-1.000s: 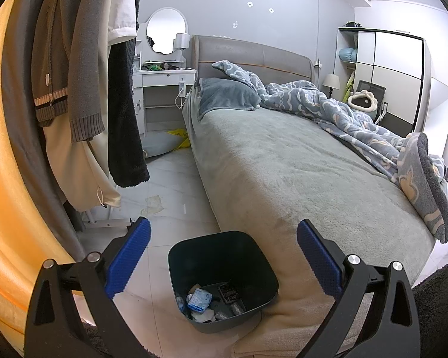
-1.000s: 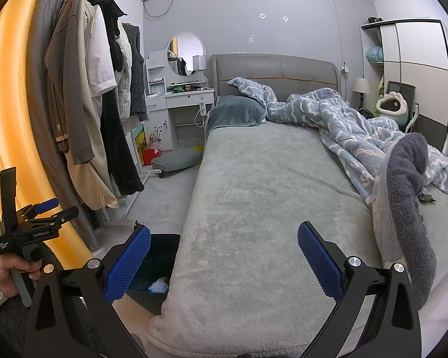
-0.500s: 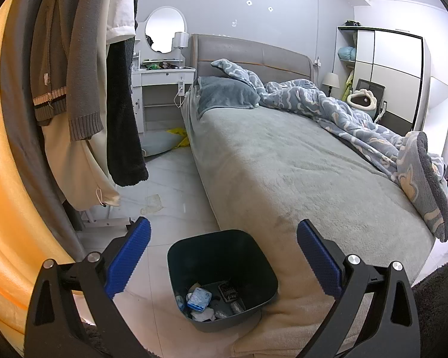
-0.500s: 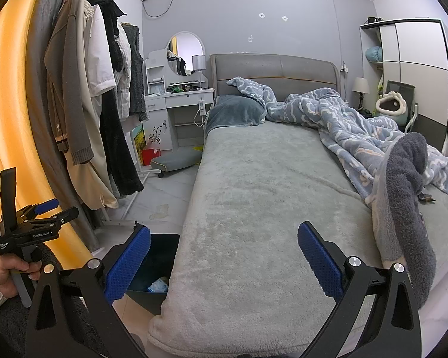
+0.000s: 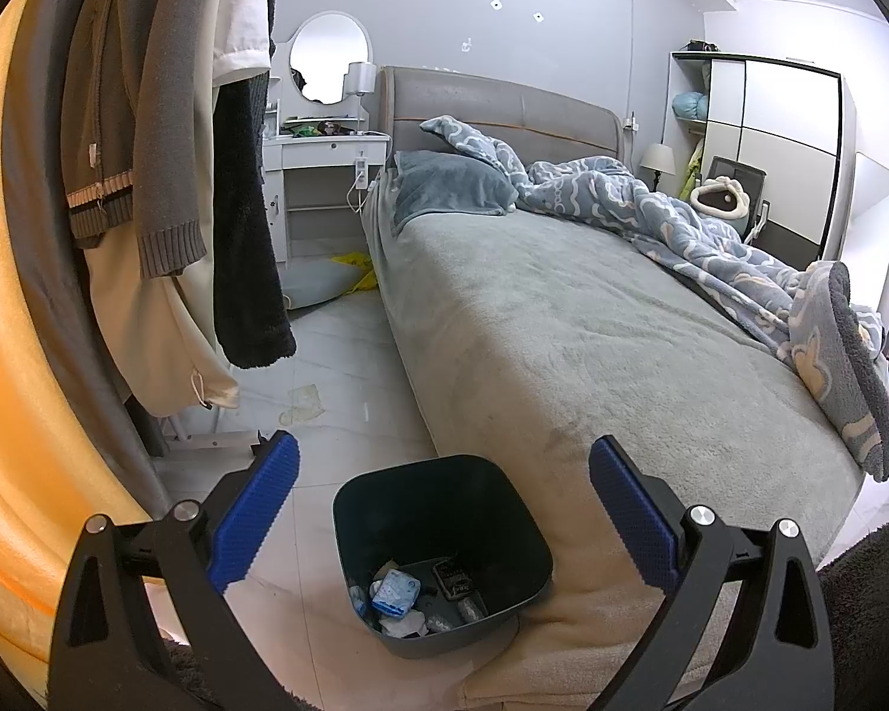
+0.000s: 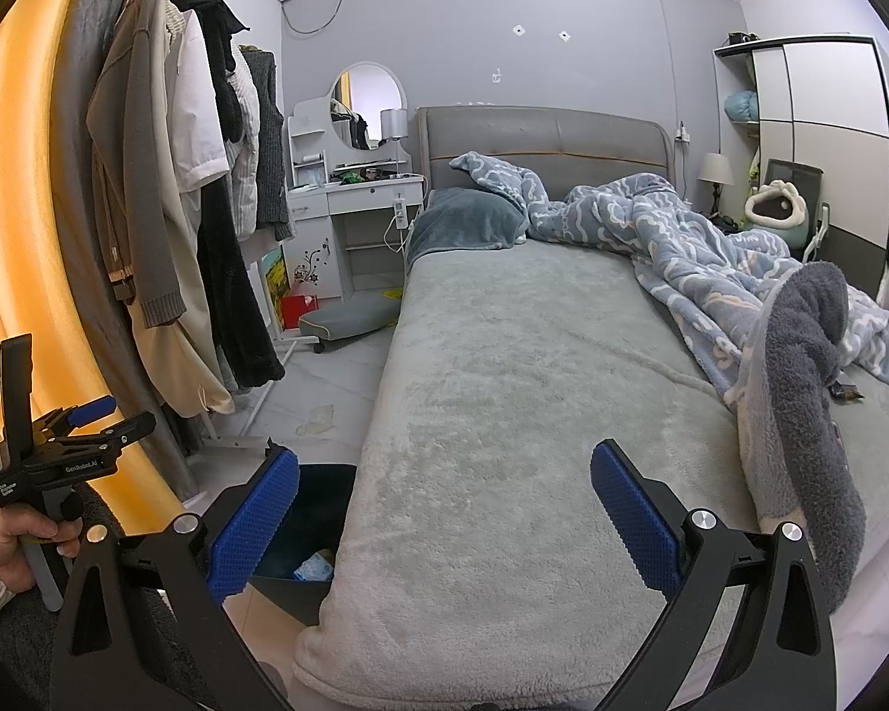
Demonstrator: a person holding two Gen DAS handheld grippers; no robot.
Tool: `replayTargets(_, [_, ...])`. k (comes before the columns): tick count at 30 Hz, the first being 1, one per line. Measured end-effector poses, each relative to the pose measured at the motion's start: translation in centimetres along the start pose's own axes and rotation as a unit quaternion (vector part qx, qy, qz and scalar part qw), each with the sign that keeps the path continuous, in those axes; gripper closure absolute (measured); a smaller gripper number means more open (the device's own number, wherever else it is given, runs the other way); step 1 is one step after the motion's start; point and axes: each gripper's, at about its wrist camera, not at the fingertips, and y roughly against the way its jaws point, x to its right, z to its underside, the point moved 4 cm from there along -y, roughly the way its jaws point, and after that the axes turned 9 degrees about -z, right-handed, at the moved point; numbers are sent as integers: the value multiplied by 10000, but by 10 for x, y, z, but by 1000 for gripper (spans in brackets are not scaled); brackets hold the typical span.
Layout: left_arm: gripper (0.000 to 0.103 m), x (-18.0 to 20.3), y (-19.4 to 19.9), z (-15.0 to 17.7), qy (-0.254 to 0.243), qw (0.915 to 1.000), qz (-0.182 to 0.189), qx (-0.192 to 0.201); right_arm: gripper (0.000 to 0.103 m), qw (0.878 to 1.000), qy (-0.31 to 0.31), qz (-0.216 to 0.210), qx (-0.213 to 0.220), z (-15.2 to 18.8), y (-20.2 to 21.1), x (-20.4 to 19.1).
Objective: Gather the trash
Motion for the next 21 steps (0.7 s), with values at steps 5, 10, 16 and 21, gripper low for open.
replayTargets(5, [3,-1,0,0,-3,10000,5,-4,3,10000,9,7,-8,0,0,1])
replayTargets(10, [3,-1,-1,-1,-4,10000,3,-4,3,10000,0,6,-5,0,0,0])
replayTargets(16, [3,-2,0,2,-1,10000,-31,-13,3,10000,6,8,-7,0,0,0])
replayTargets(21, [3,-3,1,6,-4,10000,-47,-21,3,10000,1,7,-8,0,0,0])
